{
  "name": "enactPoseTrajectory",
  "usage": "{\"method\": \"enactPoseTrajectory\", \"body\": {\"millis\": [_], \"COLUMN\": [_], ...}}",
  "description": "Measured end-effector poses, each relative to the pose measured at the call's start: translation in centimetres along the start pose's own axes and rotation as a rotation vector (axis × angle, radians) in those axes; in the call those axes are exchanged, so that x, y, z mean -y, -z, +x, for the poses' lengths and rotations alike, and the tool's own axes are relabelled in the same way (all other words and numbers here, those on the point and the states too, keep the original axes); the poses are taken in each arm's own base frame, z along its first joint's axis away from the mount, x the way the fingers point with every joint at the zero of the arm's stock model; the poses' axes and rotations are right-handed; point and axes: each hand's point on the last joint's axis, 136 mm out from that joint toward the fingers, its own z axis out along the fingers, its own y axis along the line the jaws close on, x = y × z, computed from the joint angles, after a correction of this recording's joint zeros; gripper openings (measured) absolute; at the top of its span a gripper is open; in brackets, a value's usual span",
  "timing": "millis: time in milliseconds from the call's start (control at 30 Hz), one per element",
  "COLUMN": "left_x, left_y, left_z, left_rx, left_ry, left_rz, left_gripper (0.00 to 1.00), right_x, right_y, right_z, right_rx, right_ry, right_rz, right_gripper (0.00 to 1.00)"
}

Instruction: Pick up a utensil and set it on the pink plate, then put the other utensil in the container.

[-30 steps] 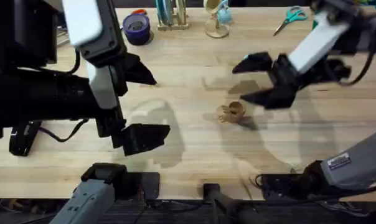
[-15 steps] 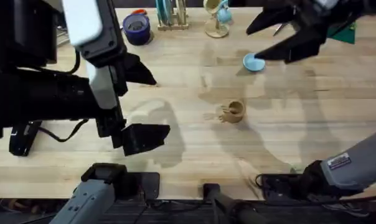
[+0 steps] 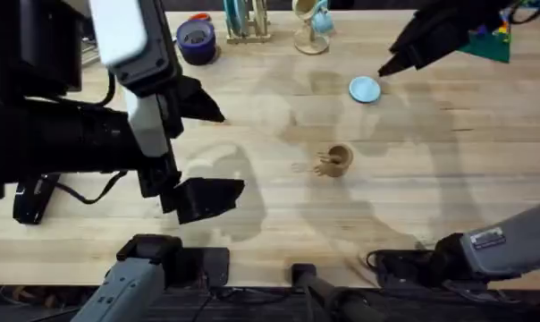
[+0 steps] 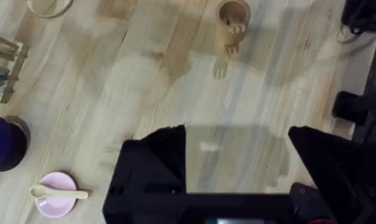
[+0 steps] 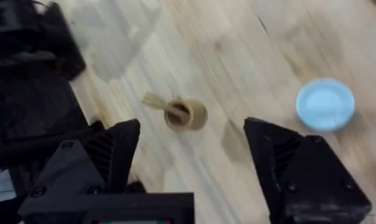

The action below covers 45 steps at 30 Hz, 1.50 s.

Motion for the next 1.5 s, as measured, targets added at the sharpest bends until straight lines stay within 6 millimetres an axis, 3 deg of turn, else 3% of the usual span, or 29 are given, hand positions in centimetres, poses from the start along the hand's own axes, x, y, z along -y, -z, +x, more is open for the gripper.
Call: {"method": "enactPoseTrajectory", "body": {"millis": [333, 367, 433, 867, 1100, 1333, 1500], "left_x": [0.0, 0.0, 0.0, 0.3, 0.7, 0.7, -0.7], "left_y": [0.0, 0.0, 0.0, 0.0, 0.1, 0.7, 2.0], "left_z": [0.0, 0.0, 0.0, -0.6, -1.7, -2.8, -4.7], "left_rx": [0.0, 0.0, 0.0, 0.034, 0.098, 0.133, 0.175], "left_ry": [0.0, 0.001, 0.001, 0.007, 0.005, -0.006, 0.033], "left_rz": [0.0, 0.0, 0.0, 0.02, 0.047, 0.042, -0.023], "left_gripper": [0.993, 0.993, 0.993, 0.993, 0.993, 0.993, 0.993], "right_x": [-2.3, -4.1, -5.8, -9.4, -10.2, -11.0, -11.3], "right_y": [3.8, 5.7, 6.9, 4.7, 4.8, 6.2, 6.4], "right_z": [1.5, 1.7, 2.8, 9.7, 13.4, 14.7, 14.9], "right_rx": [-0.039, 0.006, 0.029, -0.011, 0.019, 0.071, 0.084], "right_ry": [-0.114, -0.099, -0.107, -0.231, -0.313, -0.333, -0.337], "right_rz": [0.236, 0.3, 0.359, 0.383, 0.528, 0.63, 0.647], "right_gripper": [0.996, 0.996, 0.996, 0.996, 0.996, 0.996, 0.996]}}
